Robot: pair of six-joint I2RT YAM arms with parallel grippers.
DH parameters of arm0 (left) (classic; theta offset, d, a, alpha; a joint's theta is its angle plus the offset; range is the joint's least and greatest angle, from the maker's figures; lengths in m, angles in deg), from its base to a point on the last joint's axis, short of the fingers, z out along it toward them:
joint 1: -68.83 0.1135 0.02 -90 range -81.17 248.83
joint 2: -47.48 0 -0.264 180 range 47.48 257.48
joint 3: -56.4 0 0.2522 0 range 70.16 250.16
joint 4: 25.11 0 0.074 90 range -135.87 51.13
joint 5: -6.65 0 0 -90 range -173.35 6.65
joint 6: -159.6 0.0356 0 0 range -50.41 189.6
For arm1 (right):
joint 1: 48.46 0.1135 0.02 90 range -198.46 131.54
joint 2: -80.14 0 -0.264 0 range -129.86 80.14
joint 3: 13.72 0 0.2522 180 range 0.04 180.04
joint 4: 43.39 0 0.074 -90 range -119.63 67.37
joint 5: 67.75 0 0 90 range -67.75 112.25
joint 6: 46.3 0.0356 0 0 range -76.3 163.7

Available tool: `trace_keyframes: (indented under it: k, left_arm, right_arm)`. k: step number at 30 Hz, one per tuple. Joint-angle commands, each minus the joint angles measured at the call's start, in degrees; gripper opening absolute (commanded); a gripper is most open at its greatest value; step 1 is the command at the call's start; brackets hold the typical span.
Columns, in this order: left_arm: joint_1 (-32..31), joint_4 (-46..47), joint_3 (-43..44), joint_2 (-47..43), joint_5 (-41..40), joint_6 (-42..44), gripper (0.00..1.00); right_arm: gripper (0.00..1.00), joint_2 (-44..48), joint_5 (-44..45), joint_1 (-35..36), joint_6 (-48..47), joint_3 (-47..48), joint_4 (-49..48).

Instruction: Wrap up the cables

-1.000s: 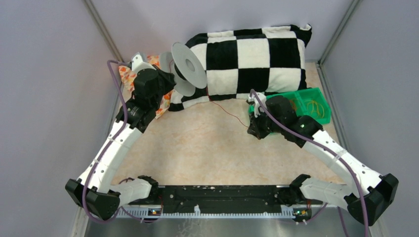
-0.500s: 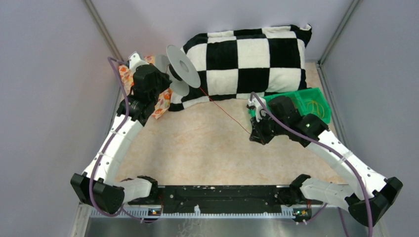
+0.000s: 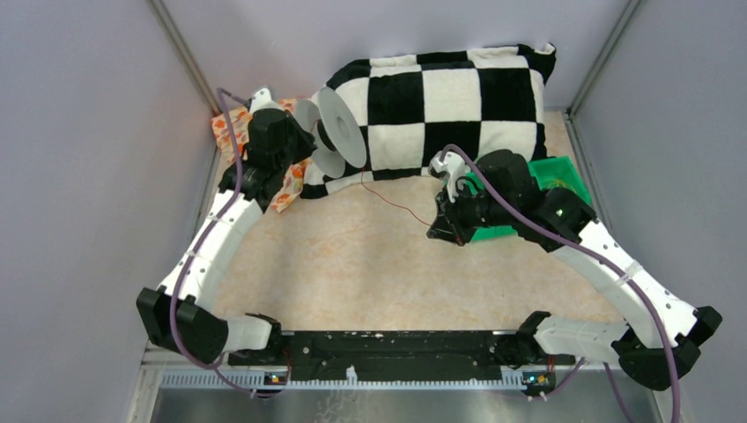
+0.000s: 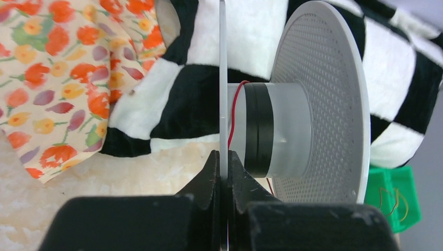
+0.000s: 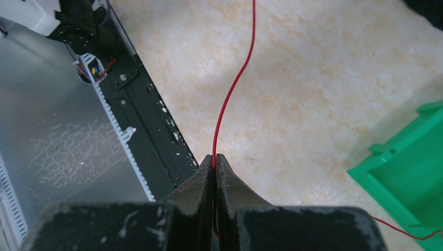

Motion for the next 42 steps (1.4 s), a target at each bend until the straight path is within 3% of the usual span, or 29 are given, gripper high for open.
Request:
trace_keyframes:
  k: [1, 15, 20, 26, 34, 42]
  left_arm:
    - [-1.13, 1.50, 3.41, 3.03, 6.52, 4.11, 0.00]
    - [-10.20, 0.74, 2.04, 4.57, 1.87, 6.34, 0.00]
    - [-13.02, 0.96, 2.09, 5.31, 2.14, 7.51, 0.00]
    - [-13.85, 1.63, 1.35, 4.87, 7.79, 10.21, 0.00]
    - [-14.12, 1.30, -0.18, 3.08, 16.37, 15.01, 0.00]
    - [-14.19, 1.31, -2.31, 1.30, 25.30, 16.62, 0.00]
  right_arm:
    - [0.00, -1.45, -1.36, 2.25, 0.81, 7.63, -3.97]
    - [0.00, -12.30, -4.75, 4.38, -0.13, 17.09, -12.27]
    - [0.00, -14.23, -2.09, 4.42, -0.79, 18.93, -13.75]
    - [0.00, -16.05, 5.33, 3.83, -1.35, 20.91, -15.13]
    - [0.00, -18.03, 4.49, -3.48, 2.64, 21.31, -18.67]
    - [0.00, -21.68, 7.80, -5.35, 4.15, 21.54, -17.92]
